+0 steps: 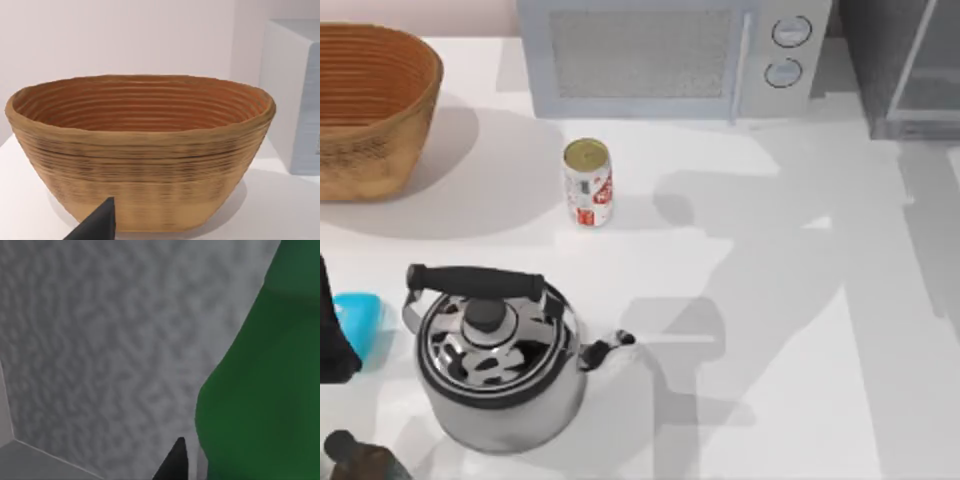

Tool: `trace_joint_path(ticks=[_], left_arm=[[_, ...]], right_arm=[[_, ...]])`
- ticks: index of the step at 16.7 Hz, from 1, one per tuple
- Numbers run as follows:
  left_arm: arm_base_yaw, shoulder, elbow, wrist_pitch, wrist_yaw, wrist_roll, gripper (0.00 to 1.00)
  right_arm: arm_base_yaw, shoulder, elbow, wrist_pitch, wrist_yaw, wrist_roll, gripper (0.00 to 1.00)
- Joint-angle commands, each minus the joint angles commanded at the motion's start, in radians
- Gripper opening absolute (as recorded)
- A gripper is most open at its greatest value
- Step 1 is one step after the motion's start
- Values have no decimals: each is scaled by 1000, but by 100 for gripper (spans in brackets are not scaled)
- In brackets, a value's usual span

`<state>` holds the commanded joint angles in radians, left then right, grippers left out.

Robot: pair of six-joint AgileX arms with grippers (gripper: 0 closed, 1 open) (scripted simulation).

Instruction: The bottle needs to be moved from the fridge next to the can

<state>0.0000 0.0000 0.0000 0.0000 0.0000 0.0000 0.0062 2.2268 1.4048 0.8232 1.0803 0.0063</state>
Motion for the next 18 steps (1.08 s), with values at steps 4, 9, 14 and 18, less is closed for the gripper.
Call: trace_joint_path(ticks=[4,9,14,18], left_arm=[[0,0,0,0,0,0,100],[0,0,0,0,0,0,100],[0,0,0,0,0,0,100],[0,0,0,0,0,0,100]], right_arm=[[2,-152,-297,105,5,2,0],[6,-282,-492,198,8,4,0],[0,-282,-496,199,8,6,0],[71,-253,-488,212,-48,16,0]])
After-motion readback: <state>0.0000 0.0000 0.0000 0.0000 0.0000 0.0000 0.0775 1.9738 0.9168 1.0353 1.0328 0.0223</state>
